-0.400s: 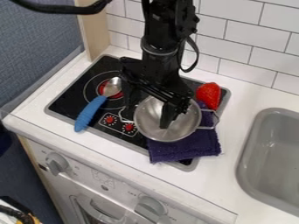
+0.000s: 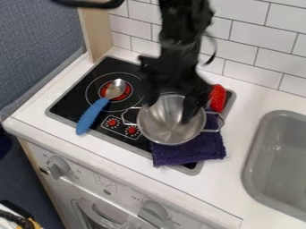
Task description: Move the red object to the left side of the burner
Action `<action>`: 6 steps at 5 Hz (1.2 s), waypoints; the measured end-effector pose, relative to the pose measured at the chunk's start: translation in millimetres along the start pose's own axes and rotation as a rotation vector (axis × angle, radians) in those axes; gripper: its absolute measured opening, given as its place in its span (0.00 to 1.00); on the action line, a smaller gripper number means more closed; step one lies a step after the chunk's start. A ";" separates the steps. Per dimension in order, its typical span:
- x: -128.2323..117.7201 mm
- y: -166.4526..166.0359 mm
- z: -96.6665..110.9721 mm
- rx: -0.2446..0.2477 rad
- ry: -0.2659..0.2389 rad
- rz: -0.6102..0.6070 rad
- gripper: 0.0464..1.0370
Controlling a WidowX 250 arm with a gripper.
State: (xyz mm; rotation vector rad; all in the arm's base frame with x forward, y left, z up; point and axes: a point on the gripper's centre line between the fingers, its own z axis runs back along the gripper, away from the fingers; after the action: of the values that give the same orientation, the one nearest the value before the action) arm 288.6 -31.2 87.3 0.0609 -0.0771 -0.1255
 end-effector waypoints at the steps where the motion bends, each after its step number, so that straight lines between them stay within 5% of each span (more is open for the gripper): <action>1: 30.8 -1.6 10.8 -0.001 -0.043 0.017 0.96; 2: 55.9 -9.3 4.2 0.005 -0.033 0.020 0.96; 4: 85.2 -14.4 -42.0 -0.040 0.052 0.047 0.96; 6: 103.1 -11.8 -57.2 -0.043 0.073 0.101 0.96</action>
State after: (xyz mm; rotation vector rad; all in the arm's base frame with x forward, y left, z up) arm 393.7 -52.8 37.2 0.0191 -0.0041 -0.0244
